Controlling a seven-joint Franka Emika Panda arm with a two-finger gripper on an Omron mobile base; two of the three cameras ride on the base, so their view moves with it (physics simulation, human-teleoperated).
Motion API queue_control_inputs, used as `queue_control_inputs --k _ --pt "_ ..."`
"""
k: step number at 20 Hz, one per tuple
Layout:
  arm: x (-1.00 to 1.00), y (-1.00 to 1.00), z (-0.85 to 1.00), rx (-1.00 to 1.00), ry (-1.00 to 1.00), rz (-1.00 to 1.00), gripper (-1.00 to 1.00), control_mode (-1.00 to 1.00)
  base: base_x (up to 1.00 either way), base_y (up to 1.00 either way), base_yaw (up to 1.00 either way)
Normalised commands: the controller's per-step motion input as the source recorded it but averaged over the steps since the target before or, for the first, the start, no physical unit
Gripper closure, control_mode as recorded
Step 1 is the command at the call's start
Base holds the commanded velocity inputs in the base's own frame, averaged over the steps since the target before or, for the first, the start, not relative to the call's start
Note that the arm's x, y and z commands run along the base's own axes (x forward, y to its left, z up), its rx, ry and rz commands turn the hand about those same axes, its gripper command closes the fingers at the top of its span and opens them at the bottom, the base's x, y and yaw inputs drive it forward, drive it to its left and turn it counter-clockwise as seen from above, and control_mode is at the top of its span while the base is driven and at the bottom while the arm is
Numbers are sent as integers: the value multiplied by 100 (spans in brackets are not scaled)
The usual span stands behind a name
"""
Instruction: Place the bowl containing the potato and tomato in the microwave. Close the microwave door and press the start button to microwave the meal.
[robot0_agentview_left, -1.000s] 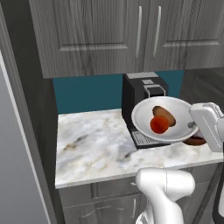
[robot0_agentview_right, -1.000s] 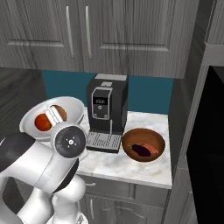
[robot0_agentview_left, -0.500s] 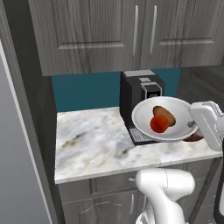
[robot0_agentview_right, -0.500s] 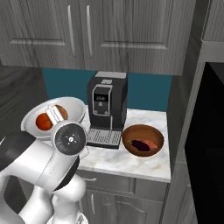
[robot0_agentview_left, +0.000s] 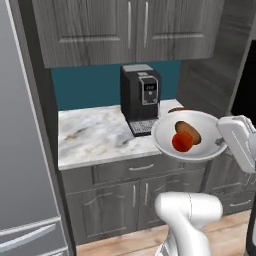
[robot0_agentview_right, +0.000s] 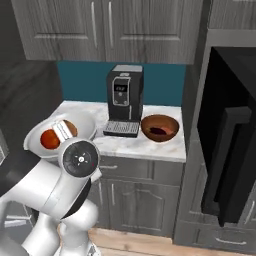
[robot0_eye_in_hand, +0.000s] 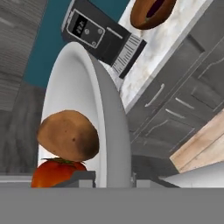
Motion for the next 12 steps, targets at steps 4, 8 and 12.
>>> queue_control_inputs --k 4,8,12 --pt "0 0 0 0 0 0 100 100 -32 -19 -34" --pt "0 0 0 0 0 0 100 100 -21 -17 -41" --pt "0 0 0 0 0 0 100 100 -21 -17 -49"
